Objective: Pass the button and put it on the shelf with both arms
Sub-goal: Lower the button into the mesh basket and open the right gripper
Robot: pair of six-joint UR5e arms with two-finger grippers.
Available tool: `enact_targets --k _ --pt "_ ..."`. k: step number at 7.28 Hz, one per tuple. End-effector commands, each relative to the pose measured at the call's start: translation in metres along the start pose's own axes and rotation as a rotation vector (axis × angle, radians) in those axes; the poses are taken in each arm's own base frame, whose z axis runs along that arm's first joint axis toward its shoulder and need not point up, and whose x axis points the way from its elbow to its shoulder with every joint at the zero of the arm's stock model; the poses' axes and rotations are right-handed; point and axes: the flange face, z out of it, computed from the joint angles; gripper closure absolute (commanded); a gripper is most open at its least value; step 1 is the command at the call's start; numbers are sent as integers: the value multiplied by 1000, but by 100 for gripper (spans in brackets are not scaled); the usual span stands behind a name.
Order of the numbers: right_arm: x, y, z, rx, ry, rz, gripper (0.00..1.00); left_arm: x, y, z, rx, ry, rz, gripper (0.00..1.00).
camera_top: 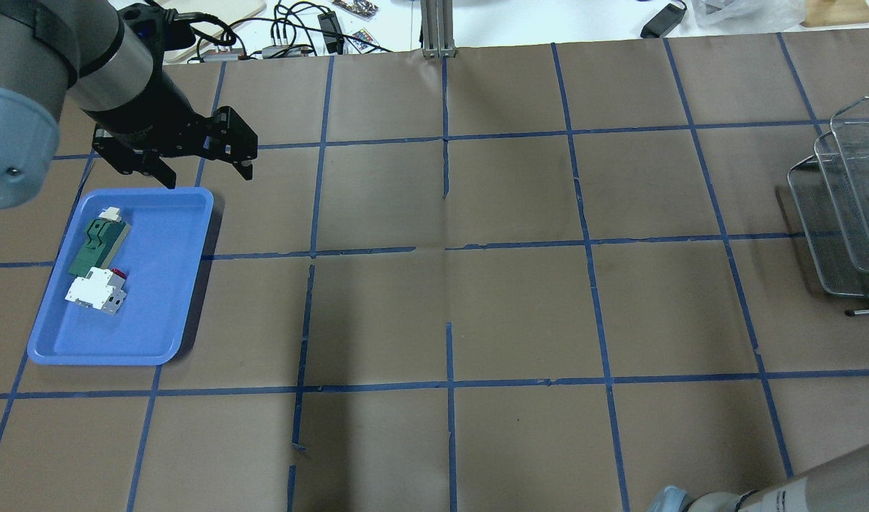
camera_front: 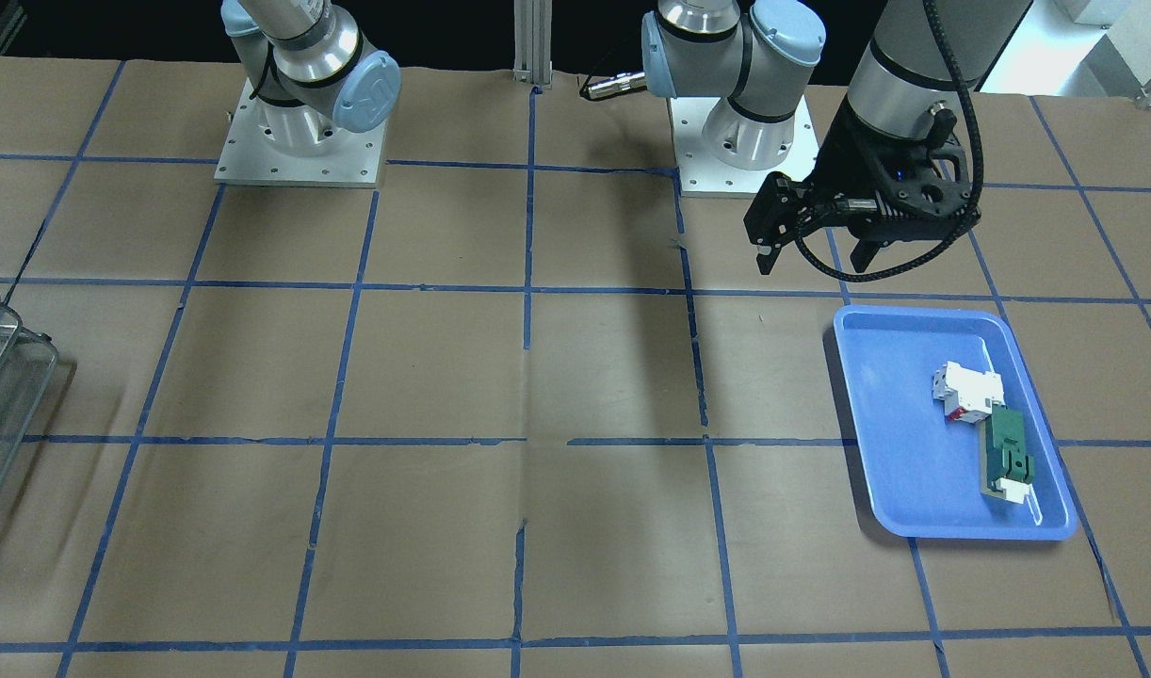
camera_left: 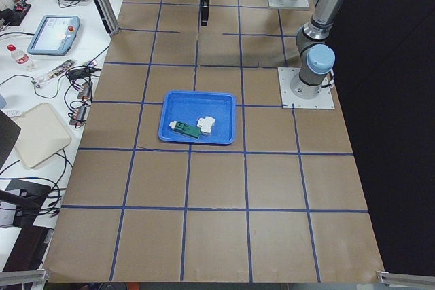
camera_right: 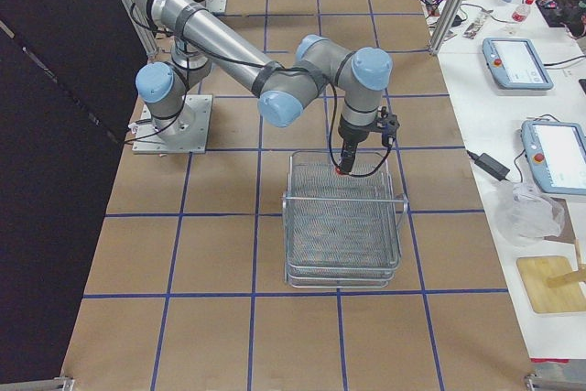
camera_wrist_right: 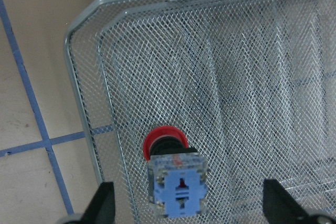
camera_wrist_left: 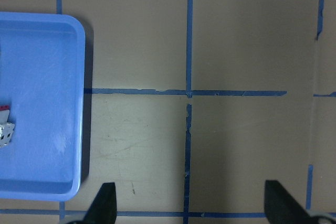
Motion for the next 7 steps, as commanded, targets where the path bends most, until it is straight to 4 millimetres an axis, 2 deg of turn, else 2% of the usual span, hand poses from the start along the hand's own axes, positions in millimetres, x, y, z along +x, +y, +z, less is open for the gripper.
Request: enact_targets --k 1,2,3,4,5,6,7 --pt "-24 23 -41 -13 -13 -26 0 1 0 1 0 3 -7 0" --pt "-69 41 -64 -28 -38 -83 0 1 0 0 3 3 -5 0" --pt "-123 58 -91 -15 -38 -148 0 1 0 -1 7 3 -5 0" --pt "-184 78 -99 -25 -40 -168 0 1 -1 -1 5 3 -5 0" --pt "-253 108 -93 -47 -40 -220 0 1 -1 -1 7 3 -5 0" --pt "-305 143 -94 -48 -37 -227 0 1 -1 -1 5 3 -5 0" --pt "-345 174 -101 -27 -33 -261 0 1 -1 -1 5 3 -5 0"
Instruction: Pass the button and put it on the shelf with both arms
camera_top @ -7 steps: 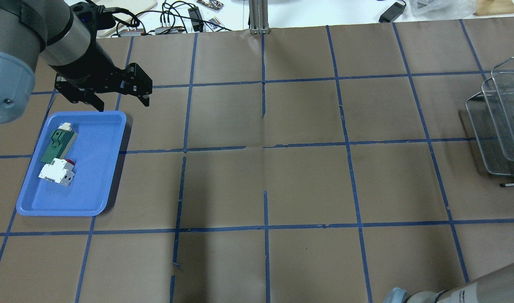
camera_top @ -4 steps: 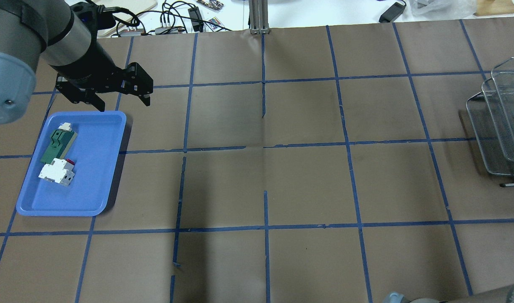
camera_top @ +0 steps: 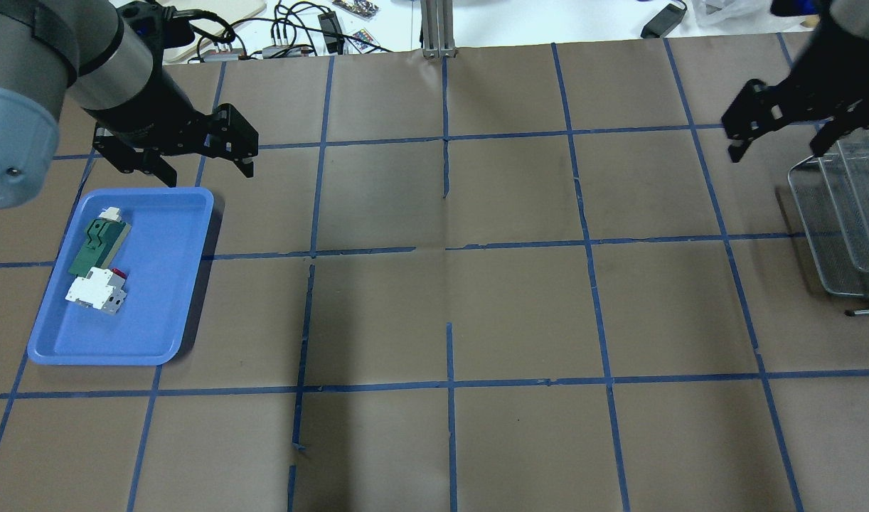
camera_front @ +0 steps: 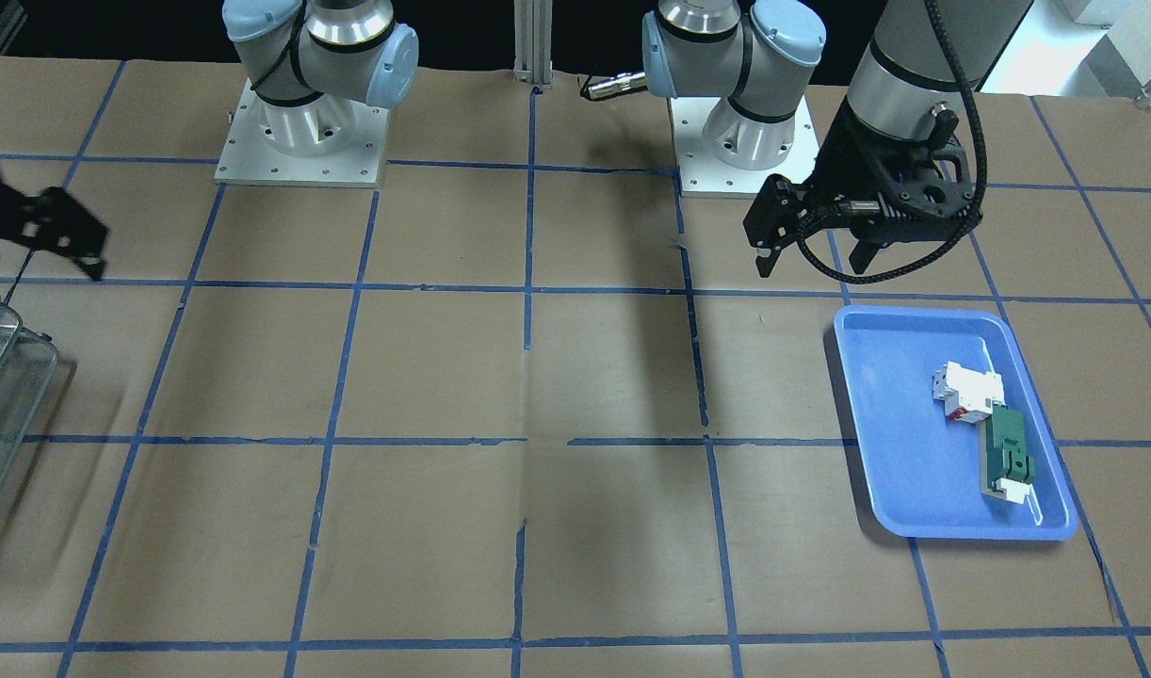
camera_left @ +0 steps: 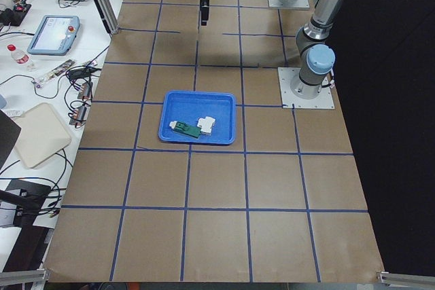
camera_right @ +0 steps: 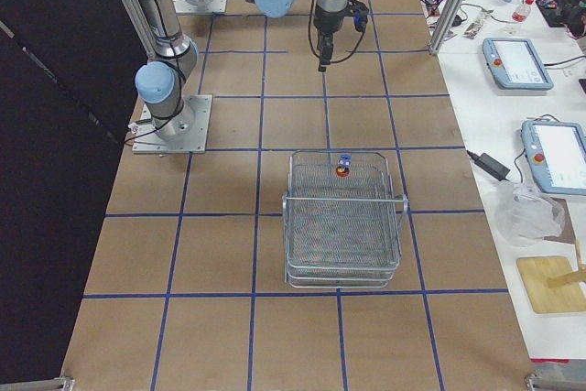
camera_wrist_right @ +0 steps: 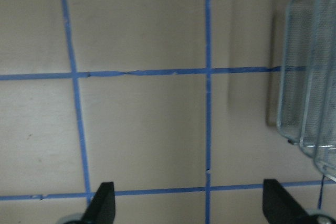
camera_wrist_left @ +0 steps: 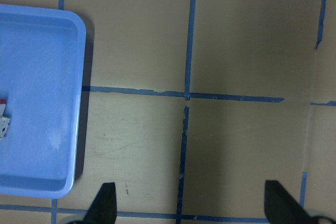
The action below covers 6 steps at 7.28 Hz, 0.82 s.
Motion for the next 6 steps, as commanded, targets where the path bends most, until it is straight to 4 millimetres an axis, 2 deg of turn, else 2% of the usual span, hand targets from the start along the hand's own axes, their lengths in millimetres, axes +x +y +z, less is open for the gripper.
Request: enact_targets --k 1,2,3,6 --pt "-91 41 -6 24 11 -96 0 0 0 1 -2 0 0 0" --pt "-102 48 -9 21 -9 -130 0 0 0 0 0 -2 0 0" --pt "-103 54 -18 42 -31 -132 0 0 0 0 0 -2 0 0" --pt "-105 60 -15 7 -59 -128 0 -1 0 -1 1 -9 9 0"
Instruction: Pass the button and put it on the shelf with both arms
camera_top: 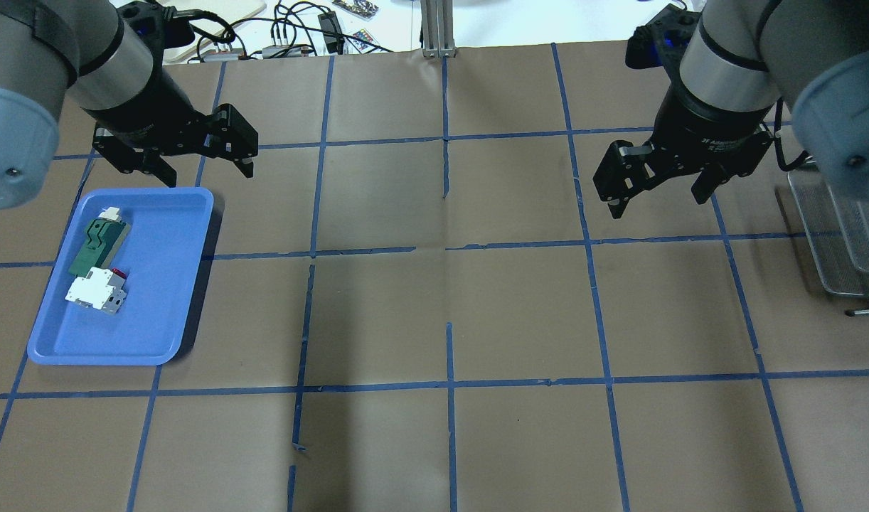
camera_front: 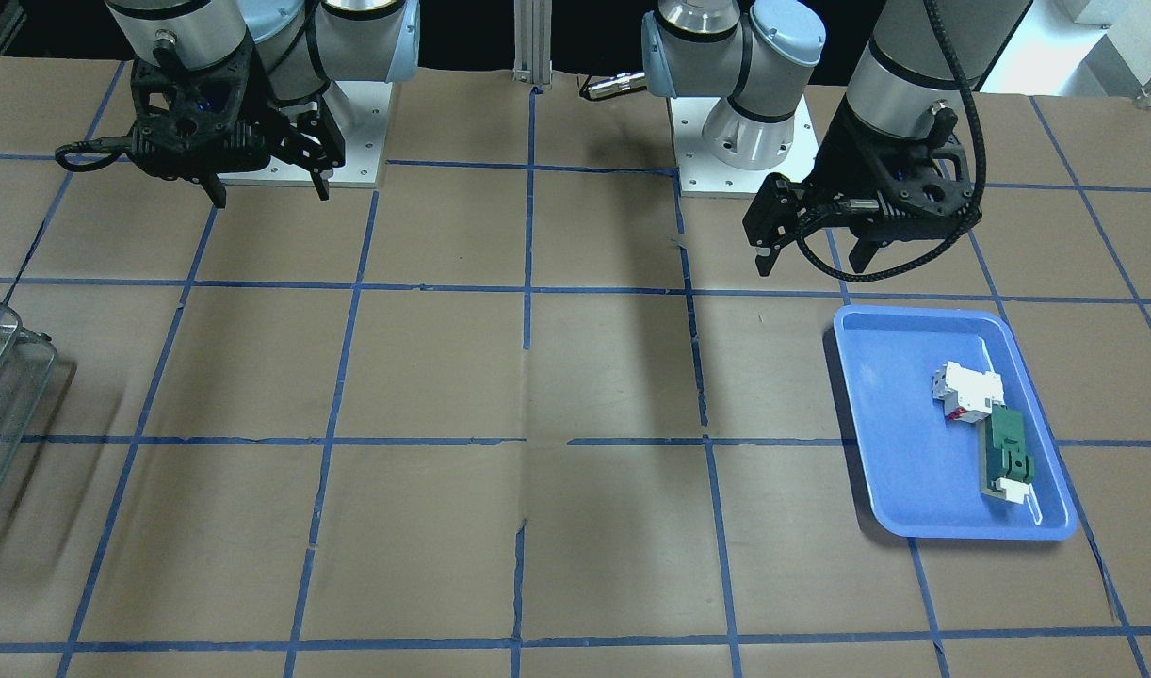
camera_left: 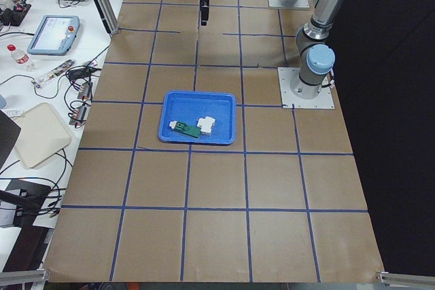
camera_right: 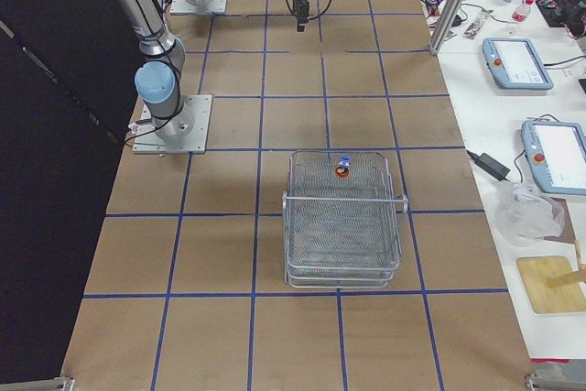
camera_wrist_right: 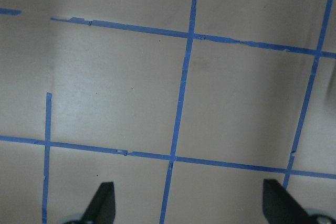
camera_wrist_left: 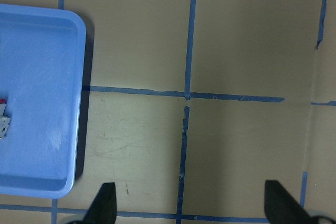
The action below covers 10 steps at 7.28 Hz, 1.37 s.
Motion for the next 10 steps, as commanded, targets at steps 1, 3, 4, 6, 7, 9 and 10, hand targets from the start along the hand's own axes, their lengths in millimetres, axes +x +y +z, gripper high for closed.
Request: enact_targets --k 1,3,4,6,7,9,10 --pt "-3 3 0 -11 -17 0 0 -1 0 0 0 -6 7 0" --pt "-2 1 1 -12 -19 3 0 0 0 0 0 1 7 0" --pt "-1 2 1 -11 -19 6 0 0 0 1 -1 1 7 0" --pt "9 0 2 -18 -12 26 0 0 -1 -2 3 4 6 0" --pt "18 0 1 -26 -17 49 0 0 0 -1 2 4 6 0" --pt "21 1 1 -29 -21 65 0 0 0 0 0 4 6 0" --pt "17 7 -2 -25 -17 62 0 0 0 0 0 4 6 0"
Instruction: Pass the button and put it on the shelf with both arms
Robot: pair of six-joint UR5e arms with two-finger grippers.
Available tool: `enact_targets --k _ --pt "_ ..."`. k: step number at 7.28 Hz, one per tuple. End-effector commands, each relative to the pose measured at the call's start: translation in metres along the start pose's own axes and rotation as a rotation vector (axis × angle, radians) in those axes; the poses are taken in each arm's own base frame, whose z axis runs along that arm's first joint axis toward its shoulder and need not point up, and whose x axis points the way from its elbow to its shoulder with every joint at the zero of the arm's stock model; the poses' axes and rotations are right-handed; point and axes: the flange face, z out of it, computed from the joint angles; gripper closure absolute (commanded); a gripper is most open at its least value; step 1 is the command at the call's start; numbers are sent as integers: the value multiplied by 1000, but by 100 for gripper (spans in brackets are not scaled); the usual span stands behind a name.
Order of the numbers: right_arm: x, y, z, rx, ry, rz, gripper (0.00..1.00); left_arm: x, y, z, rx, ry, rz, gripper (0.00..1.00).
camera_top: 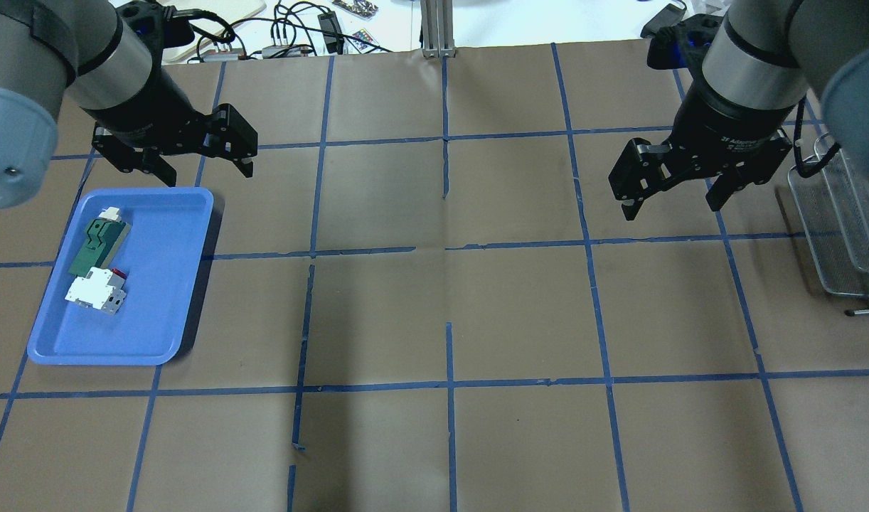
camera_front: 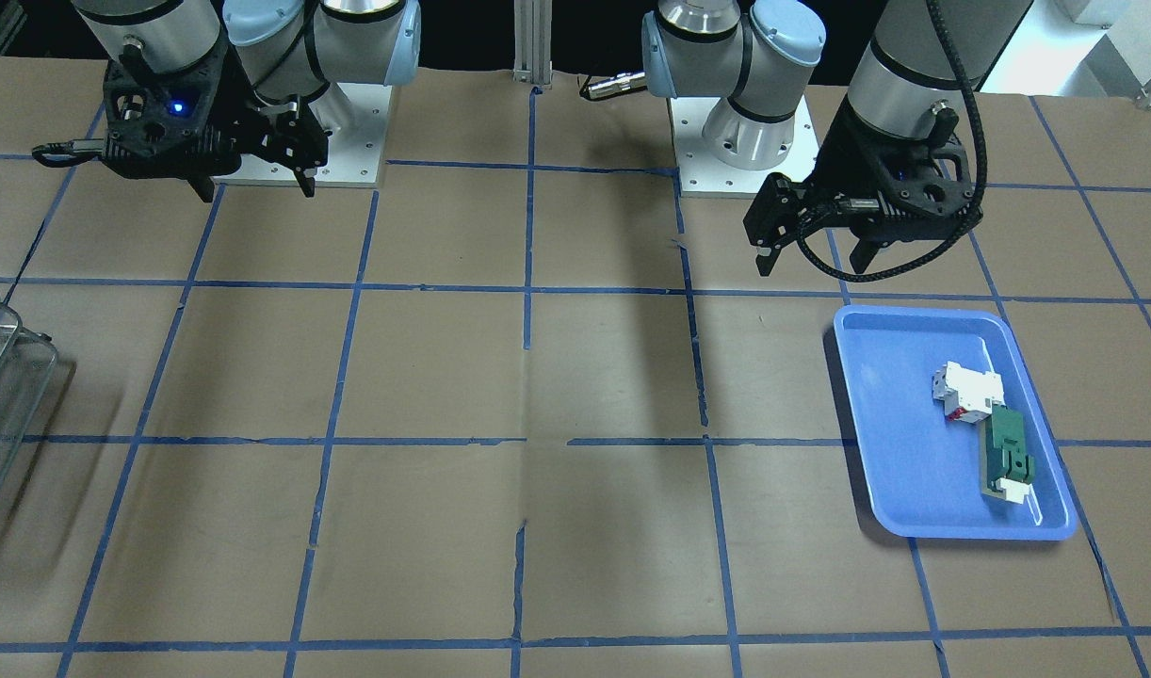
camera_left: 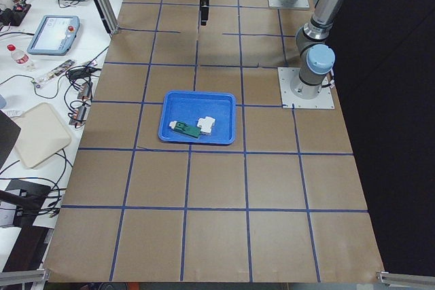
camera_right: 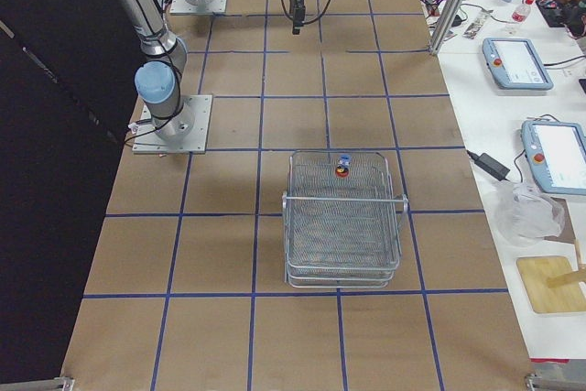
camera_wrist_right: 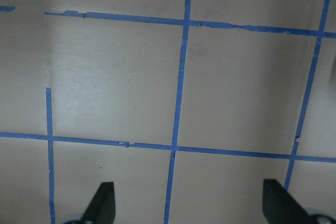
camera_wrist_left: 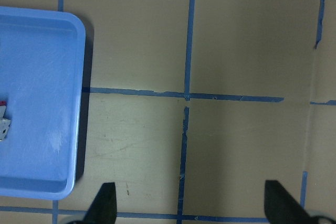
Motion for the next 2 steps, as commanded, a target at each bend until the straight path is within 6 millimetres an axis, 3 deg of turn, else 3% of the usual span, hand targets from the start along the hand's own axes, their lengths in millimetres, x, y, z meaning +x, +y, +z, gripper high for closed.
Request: enact_targets --k 1,2 --pt "0 6 -3 2 9 4 0 0 1 0 0 -1 0 0" --pt "-1 6 -3 4 5 2 0 0 1 0 1 -1 0 0"
